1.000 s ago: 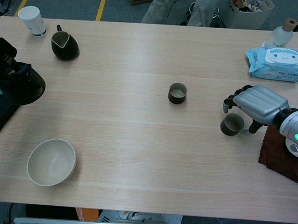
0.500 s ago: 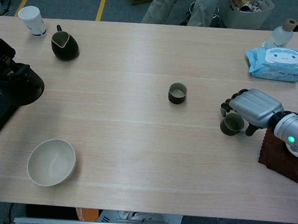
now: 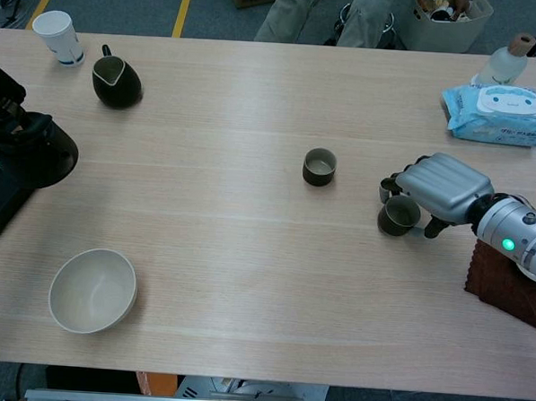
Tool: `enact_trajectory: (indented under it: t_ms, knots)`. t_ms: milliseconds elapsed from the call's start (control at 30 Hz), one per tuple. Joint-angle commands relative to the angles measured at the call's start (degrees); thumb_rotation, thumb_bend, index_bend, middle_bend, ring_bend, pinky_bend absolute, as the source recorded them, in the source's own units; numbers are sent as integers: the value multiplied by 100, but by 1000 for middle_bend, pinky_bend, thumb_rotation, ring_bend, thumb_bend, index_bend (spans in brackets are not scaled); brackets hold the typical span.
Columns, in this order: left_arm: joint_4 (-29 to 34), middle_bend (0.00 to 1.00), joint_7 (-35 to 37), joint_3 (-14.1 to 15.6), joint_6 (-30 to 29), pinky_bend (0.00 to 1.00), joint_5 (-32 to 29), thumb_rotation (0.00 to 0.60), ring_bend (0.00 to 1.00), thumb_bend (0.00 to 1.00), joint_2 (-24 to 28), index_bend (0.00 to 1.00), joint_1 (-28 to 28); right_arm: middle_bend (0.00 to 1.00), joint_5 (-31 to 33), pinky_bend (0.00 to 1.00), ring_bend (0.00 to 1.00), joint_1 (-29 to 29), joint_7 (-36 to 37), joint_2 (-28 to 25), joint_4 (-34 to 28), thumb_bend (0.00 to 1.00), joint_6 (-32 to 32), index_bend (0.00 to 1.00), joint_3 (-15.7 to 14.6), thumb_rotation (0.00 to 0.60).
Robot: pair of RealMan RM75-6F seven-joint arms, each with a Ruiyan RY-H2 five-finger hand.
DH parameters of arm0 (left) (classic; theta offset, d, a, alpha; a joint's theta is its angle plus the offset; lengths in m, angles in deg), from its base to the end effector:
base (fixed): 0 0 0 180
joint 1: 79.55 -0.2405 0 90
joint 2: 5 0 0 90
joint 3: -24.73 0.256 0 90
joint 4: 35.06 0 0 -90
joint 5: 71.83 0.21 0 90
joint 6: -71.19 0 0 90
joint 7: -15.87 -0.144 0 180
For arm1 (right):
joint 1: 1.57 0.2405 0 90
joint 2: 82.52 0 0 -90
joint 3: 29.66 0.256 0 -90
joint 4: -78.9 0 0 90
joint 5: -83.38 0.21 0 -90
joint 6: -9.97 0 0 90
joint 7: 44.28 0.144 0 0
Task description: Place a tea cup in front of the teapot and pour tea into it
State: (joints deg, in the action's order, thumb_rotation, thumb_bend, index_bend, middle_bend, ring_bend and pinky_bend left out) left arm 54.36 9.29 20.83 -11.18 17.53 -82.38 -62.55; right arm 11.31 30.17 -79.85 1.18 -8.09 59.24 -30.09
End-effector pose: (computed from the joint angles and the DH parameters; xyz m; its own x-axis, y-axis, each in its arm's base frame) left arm -0.2421 0.2392 0.0837 0.3410 -0.0353 0.9394 0.9015 -0.2711 -0.3374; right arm -0.2331 -0.2636 -0.0267 0.7739 -0.3309 0.5401 -0.6268 -0.5222 0.5783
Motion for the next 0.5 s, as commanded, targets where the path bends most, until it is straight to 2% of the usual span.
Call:
enact_trajectory:
  t_ms: [33,267,500]
  knots:
    - [27,1000,-15,-3,-5,57,14,526,850,333,17,992,1,402,64,289,353,134,-65,-20,-233,252,-31,415,103,600]
    - [182,1000,-117,-26,-34,57,69,528,850,332,97,992,12,402,353,289,353,473,-440,-6,-779,252,-61,415,346,600]
    - [387,1000,-249,-40,-49,57,93,529,850,332,197,992,8,402,969,289,353,870,-1044,114,-1155,252,-17,415,541,600]
